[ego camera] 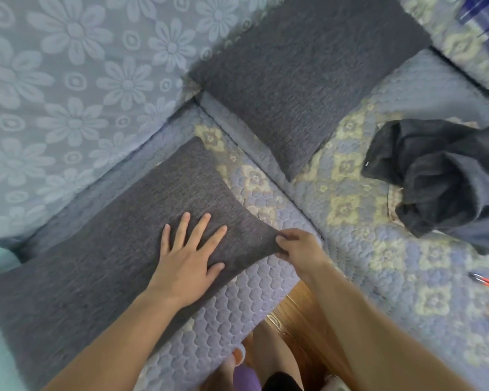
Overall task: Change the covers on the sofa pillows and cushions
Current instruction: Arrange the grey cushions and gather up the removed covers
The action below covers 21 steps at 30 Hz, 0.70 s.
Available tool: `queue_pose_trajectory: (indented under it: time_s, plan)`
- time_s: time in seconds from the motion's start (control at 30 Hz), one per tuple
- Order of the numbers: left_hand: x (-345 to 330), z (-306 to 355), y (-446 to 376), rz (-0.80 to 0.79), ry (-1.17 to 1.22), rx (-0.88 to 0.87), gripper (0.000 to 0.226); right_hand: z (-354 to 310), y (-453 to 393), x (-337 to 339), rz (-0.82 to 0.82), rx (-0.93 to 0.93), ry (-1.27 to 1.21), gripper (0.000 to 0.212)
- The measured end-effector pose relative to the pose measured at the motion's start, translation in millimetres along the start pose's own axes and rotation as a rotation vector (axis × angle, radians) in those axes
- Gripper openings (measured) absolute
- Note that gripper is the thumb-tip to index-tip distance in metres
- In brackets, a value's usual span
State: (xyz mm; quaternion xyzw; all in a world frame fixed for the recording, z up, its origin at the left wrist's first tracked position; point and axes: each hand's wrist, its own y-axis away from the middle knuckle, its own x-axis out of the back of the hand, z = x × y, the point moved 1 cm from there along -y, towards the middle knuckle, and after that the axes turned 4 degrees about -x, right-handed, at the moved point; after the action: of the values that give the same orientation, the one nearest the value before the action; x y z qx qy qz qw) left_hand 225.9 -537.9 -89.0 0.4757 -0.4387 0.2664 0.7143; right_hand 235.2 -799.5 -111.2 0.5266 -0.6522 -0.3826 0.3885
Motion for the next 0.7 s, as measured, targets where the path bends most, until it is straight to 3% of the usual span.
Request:
queue_pose_trajectory:
  time_s: [0.07, 0.17, 0.23, 0.33, 0.4, 0.5, 0.57, 0.6, 0.63, 0.7]
  plan:
    - [-1.7, -4.9, 0.1, -0.036, -0.011, -0.013, 0.076, 6.1, -13.7, 10.8, 0.211, -0.032, 0.073, 0.005]
    - [-6.5, -10.5, 7.4, -0.061, -0.021, 0.004, 0.079, 14.2, -14.7, 61.3, 0.616, -0.201, 0.257, 0.023]
    - [-7.9, -9.6, 10.9, -0.052, -0.012, 0.019, 0.079, 15.0, -0.1, 77.0, 0.759, -0.195, 0.377, 0.028]
    - [-3.4, 3.6, 10.6, 0.051, 0.055, -0.001, 0.069, -5.7, 27.4, 19.5, 0.599, 0.221, 0.528, 0.025]
    - [3.6, 12.7, 22.6, 0.235, 0.173, 0.095, 0.054, -22.4, 52.5, -49.3, 0.446, 0.537, 0.576, 0.026]
    - [-3.2, -2.2, 63.9, 0.509, 0.329, 0.598, 0.054, -39.1, 103.4, -164.6, 0.160, 1.068, 0.693, 0.041]
    - [-23.3, -26.3, 105.0, 0.483, 0.391, 0.925, 0.060, -32.1, 119.9, -203.7, -0.156, 1.353, 0.925, 0.049]
    - [-33.7, -40.6, 125.8, 0.420, 0.405, 1.016, 0.065, -26.5, 103.9, -205.5, -0.236, 1.455, 1.161, 0.054]
    - [-42.7, -52.6, 144.3, 0.344, 0.377, 1.031, 0.068, -24.8, 70.0, -196.8, -0.239, 1.459, 1.428, 0.060]
    - [-51.8, -66.6, 172.7, 0.239, 0.296, 0.935, 0.067, -32.5, -3.5, -170.3, -0.046, 1.166, 1.726, 0.075]
